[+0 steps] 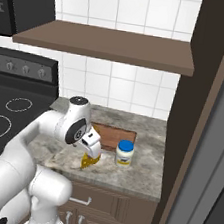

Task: Retrieve the reheated potato from the microwave, then place the potato, cheese, and condiment on the cutting board.

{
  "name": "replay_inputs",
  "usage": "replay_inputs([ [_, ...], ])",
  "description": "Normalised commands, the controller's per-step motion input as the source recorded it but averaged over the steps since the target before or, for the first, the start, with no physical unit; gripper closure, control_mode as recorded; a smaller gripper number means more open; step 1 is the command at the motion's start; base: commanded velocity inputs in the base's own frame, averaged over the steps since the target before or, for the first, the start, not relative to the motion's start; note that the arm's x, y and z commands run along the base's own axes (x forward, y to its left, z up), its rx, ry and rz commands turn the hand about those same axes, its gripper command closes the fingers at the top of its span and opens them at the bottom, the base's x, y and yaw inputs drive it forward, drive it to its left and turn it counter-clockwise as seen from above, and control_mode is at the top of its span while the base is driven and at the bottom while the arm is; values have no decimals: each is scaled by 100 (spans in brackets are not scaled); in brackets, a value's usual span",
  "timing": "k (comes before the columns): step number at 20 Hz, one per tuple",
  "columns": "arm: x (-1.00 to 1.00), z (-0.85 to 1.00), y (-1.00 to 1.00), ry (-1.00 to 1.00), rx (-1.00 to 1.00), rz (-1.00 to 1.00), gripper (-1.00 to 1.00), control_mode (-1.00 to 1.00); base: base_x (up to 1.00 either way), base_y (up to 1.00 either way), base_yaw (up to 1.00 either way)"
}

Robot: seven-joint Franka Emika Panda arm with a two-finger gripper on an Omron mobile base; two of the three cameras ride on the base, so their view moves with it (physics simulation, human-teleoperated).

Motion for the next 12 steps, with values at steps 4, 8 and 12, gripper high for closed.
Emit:
replay_inputs([
  [4,13,-13,5,13,0,0,-100,-100,0,0,0],
  [8,29,-16,6,7,0,0,-100,-100,0,0,0],
  [12,26,-13,0,6,0,1,-100,-100,0,0,0],
])
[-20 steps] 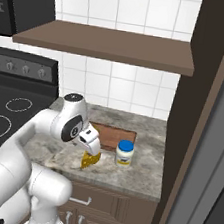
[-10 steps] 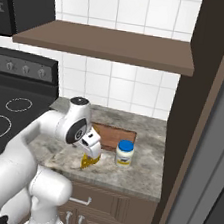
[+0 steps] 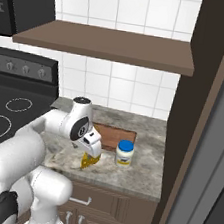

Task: Retrieve the reheated potato from the microwave, then place the potato, cheese, and condiment on the cutting board.

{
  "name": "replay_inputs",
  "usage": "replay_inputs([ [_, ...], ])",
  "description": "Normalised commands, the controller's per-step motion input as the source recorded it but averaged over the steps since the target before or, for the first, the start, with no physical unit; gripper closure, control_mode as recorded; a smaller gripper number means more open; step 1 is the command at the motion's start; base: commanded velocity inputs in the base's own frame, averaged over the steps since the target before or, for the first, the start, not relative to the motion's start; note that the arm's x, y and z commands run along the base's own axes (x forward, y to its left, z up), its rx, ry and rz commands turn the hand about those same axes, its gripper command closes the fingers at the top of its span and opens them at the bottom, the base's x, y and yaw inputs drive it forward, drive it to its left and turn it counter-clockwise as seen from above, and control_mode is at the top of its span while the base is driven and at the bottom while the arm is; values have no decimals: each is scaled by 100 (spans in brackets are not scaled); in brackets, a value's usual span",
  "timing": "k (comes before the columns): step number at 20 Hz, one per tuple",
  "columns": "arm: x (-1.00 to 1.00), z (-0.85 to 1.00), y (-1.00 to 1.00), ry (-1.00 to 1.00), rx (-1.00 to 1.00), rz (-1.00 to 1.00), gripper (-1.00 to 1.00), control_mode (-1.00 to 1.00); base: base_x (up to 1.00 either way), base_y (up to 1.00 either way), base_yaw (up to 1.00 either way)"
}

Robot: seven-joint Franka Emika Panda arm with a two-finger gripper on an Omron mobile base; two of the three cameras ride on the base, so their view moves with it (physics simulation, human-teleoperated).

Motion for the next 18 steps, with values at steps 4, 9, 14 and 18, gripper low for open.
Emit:
replay_inputs([
  [4,17,-20,-4,4,0,2,-100,-100,0,0,0],
  [9,6,-23,-8,3,0,2,-100,-100,0,0,0],
  [14,14,-24,-4,0,0,3,-100,-100,0,0,0],
  [18,17,-25,0,0,0,5,-100,-100,0,0,0],
])
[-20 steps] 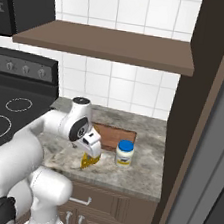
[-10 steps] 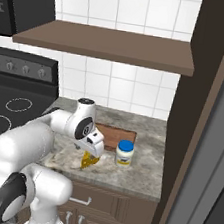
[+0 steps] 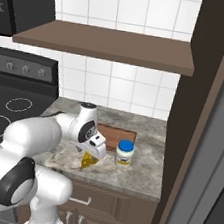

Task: Retrieve the reheated potato from the microwave, then place the potato, cheese, and condiment on the cutting board.

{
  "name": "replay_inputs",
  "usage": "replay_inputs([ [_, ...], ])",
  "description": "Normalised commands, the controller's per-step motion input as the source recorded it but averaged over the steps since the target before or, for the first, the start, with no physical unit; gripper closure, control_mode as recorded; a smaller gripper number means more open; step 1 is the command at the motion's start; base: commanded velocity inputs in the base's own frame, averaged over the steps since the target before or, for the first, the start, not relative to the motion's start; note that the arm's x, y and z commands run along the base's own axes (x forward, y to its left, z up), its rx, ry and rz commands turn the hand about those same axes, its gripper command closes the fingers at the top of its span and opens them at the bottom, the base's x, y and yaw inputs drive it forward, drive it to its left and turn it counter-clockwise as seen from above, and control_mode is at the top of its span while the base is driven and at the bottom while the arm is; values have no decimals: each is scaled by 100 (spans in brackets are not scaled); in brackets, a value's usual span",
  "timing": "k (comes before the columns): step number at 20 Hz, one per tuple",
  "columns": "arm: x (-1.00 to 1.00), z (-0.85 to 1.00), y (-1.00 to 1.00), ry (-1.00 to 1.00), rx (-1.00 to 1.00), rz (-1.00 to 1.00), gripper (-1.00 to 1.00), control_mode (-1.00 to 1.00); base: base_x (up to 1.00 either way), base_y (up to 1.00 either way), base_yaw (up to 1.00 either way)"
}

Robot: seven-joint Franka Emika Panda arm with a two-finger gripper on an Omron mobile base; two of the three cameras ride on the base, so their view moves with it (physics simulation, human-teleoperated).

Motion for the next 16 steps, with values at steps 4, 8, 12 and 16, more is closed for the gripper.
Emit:
replay_inputs([
  [4,7,-22,-1,0,0,5,-100,-100,0,0,0],
  [8,9,-22,-4,0,0,4,-100,-100,0,0,0],
  [12,11,-16,-4,0,0,5,-100,-100,0,0,0],
  [16,4,-4,-5,0,0,6,100,-100,0,0,0],
])
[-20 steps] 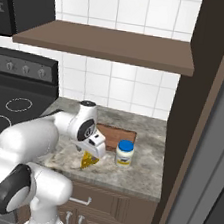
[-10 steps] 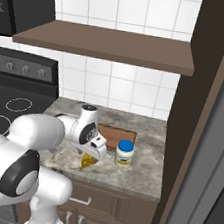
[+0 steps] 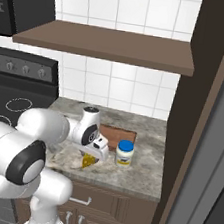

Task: Retrieve the reheated potato from the microwave, then place the potato, cheese, and condiment on the cutting board.

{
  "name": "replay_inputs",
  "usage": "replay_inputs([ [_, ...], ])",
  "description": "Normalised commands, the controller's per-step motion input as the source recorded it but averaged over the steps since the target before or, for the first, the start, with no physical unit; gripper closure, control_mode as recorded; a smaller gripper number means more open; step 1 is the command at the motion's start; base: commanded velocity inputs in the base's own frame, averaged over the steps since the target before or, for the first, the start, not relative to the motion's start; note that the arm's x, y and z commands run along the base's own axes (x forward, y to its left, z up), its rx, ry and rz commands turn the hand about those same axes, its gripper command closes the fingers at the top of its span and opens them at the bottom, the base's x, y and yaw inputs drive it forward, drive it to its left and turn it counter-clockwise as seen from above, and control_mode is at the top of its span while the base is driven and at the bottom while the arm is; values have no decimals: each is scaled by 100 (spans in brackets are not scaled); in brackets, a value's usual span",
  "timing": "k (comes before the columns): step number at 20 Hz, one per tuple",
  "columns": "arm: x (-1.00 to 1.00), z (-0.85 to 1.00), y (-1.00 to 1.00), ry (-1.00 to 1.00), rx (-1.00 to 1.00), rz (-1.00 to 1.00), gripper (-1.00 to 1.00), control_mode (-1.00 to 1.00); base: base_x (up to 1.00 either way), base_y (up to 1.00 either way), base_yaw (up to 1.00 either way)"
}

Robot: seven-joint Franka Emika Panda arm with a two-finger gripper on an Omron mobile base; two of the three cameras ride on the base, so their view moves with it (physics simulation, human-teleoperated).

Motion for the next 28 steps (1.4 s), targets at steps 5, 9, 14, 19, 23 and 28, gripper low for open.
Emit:
replay_inputs([
  [5,-2,3,-8,0,0,4,100,-100,0,0,0],
  [9,-14,27,-13,2,0,1,100,-100,0,0,0],
  [14,2,47,-6,4,0,0,100,-100,0,0,0],
  [19,27,35,0,13,0,0,100,-100,0,0,0],
  [23,42,17,0,7,0,0,100,-100,0,0,0],
  [28,40,10,0,7,0,2,100,-100,0,0,0],
])
